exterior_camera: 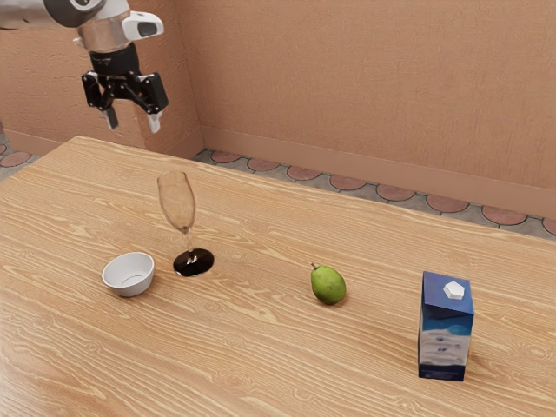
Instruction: Place the pear in the bowl.
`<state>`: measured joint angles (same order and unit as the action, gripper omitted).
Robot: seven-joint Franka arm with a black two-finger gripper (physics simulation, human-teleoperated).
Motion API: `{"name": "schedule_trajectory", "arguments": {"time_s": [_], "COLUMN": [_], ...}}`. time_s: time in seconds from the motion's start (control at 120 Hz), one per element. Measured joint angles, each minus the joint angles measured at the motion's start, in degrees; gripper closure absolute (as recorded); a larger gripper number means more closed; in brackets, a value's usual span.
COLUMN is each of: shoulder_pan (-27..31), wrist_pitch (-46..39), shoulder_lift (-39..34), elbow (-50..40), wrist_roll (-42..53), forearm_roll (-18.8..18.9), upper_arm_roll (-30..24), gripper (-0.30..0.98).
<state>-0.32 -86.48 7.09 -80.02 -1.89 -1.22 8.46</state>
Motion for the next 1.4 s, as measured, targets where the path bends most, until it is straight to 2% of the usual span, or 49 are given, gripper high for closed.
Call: {"name": "schedule_trajectory", "arguments": {"time_s": [0.233, 0.35, 0.492, 0.65, 0.967, 1.2, 1.4], "shoulder_pan": [-0.2, -1.3, -6.0, -10.3, -15.4, -18.7, -20.9], "wrist_pitch": [0.4, -0.2, -8.5, -16.5, -26.0, -32.1, -36.6], "shoulder_lift": [0.0, 1.5, 5.4, 10.8, 20.0, 23.6, 27.2], "elbow": [0.2, 0.1, -6.1, -7.5, -5.9, -6.0, -5.9], "wrist_roll": [-0.8, -4.1, -9.3, -15.7, -30.7, -40.9, -47.6], "forearm_roll": [-0.3, -0.5, -2.1, -3.3, -10.7, -13.4, -17.4], "upper_arm_roll": [-0.1, -0.5, -0.5, -0.5, -0.6, -0.6, -0.6], "gripper": [0.02, 0.02, 0.02, 0.02, 0.02, 0.02, 0.02]}}
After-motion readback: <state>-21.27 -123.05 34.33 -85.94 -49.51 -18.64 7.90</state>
